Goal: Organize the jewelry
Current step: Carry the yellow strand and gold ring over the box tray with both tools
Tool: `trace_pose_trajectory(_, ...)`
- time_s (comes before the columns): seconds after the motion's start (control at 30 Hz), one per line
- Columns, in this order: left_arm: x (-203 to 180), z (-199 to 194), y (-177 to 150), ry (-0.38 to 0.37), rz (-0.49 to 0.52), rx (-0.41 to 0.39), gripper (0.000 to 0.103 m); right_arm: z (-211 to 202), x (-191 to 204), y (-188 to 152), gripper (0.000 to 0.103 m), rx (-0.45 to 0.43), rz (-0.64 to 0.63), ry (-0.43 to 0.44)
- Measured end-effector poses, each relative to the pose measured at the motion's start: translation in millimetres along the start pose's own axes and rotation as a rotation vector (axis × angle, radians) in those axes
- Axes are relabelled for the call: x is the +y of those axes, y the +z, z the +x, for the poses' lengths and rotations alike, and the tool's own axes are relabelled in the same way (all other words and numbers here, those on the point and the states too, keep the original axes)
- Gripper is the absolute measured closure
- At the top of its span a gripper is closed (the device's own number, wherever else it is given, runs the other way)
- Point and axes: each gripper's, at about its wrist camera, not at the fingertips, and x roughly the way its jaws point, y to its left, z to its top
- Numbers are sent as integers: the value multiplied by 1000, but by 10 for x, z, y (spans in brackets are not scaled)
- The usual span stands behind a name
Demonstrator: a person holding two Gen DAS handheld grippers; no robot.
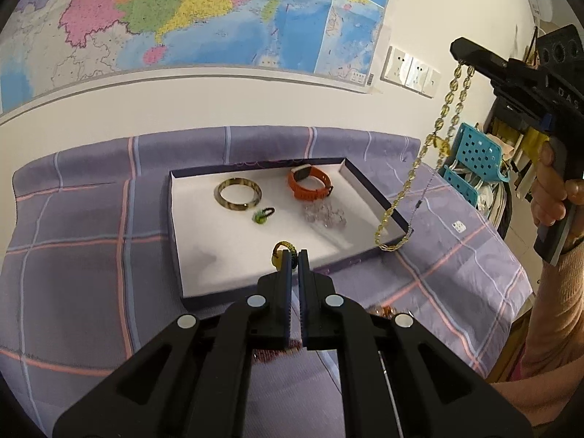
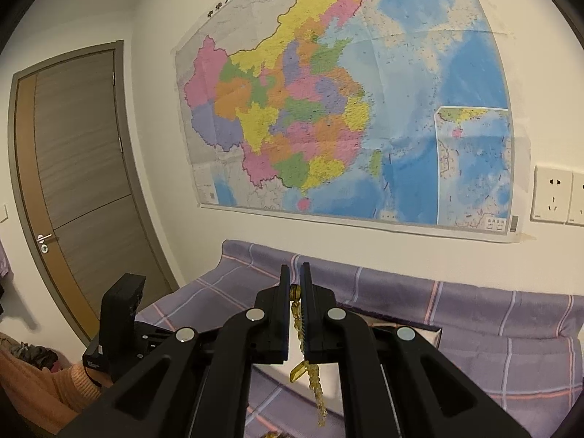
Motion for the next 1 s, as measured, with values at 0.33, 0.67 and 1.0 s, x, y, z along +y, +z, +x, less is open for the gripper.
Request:
trace_pose_trajectory(0.33, 123, 252, 178, 11, -4, 22, 99, 408, -258, 15, 99, 44, 53, -13)
trace_pose_trajectory(0.67, 209, 574, 250, 15, -13, 67, 99, 789, -408, -40, 99, 101, 76, 2)
trace_pose_trajectory(1.0, 326, 896, 230, 13, -42, 139, 99, 1060, -694, -306, 99, 206, 84, -56)
